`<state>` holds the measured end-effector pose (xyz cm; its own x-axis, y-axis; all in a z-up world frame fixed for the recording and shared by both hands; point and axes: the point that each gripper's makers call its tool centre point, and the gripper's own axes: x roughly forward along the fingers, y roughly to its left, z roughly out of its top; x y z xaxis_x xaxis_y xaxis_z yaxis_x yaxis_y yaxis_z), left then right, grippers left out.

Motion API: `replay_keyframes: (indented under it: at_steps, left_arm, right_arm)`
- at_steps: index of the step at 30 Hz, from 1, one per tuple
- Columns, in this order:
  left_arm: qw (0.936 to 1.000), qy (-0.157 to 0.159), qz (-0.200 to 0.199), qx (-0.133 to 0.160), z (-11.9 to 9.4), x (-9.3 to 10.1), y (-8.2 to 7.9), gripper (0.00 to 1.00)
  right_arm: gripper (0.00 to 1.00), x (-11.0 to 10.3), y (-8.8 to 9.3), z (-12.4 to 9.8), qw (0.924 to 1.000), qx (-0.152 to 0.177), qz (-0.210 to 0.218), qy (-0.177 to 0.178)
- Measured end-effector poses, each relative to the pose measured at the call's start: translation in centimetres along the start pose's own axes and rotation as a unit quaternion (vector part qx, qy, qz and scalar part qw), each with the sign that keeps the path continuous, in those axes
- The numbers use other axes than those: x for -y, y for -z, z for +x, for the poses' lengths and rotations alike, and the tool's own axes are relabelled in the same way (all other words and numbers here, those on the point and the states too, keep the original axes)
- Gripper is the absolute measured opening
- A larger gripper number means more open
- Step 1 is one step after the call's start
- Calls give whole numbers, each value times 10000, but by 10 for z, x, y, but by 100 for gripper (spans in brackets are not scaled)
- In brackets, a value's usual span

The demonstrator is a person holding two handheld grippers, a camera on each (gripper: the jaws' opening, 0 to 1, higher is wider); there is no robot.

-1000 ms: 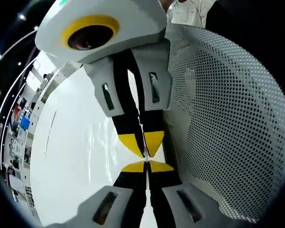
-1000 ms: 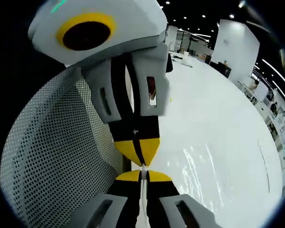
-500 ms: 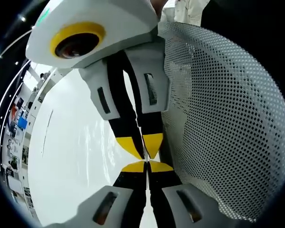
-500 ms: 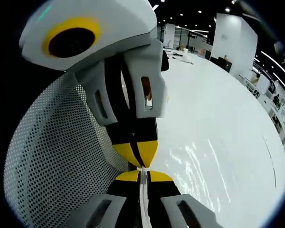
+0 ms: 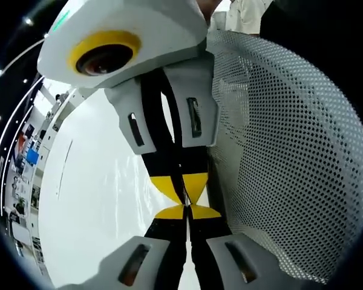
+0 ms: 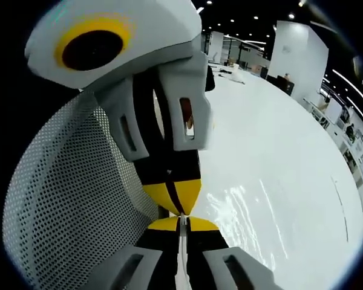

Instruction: Open the resealable bag by pulling the two sides of the seal apart until the entire bag opening is separated and visibly accessible.

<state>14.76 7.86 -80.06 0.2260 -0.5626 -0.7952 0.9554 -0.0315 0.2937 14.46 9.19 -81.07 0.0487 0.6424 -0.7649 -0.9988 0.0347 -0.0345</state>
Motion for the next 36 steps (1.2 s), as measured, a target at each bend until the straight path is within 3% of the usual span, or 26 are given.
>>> replay_keyframes:
  at_steps: [9, 36]
  left_arm:
    - [9997, 200, -100, 53, -1, 6, 3, 0]
    - [9997, 219, -89, -9, -5, 5, 12, 0]
  right_arm:
    - [0, -8, 2, 1, 9997, -78, -229, -83]
    - [0, -5, 20, -7, 9997, -208, -68, -48]
